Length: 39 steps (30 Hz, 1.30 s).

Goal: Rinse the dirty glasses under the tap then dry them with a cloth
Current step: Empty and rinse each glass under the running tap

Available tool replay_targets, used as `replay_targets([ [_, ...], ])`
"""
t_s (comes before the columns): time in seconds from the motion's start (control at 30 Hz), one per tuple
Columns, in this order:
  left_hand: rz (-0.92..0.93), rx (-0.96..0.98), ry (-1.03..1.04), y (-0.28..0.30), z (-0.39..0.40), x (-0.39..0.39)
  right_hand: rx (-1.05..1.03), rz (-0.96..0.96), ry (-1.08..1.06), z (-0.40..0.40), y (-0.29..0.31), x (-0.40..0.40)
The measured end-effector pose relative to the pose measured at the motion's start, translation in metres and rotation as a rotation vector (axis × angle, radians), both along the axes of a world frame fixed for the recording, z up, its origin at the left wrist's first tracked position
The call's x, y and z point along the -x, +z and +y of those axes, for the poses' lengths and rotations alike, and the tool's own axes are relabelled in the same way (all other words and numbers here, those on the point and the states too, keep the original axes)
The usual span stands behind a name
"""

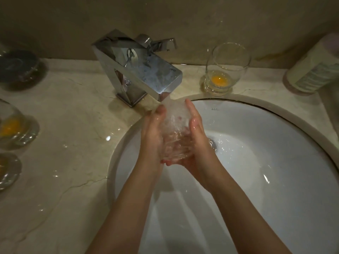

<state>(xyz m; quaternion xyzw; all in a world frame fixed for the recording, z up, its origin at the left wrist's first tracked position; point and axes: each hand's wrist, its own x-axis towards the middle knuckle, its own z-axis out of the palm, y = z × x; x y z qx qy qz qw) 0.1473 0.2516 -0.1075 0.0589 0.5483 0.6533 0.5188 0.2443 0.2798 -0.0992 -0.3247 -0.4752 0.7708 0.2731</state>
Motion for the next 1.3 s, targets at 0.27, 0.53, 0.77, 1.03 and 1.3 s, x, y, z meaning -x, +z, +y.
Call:
replay_targets([
  [0.27, 0.585, -0.023, 0.063, 0.004, -0.002, -0.01, -0.412, -0.297, 0.024, -0.003, 0.0, -0.005],
  [0.53, -0.008, 0.007, 0.022, 0.005, -0.002, -0.004, -0.099, -0.112, 0.014, 0.0, -0.002, 0.003],
  [0.77, 0.665, 0.065, 0.049, 0.011, -0.004, -0.014, -0.377, -0.244, -0.126, -0.011, -0.007, 0.0],
  [1.03, 0.396, 0.048, 0.003, 0.012, 0.001, -0.008, -0.162, -0.149, -0.097, -0.004, -0.004, 0.002],
  [1.3, 0.599, 0.048, 0.05, 0.006, -0.001, -0.007, -0.344, -0.299, -0.032, -0.001, 0.002, 0.003],
])
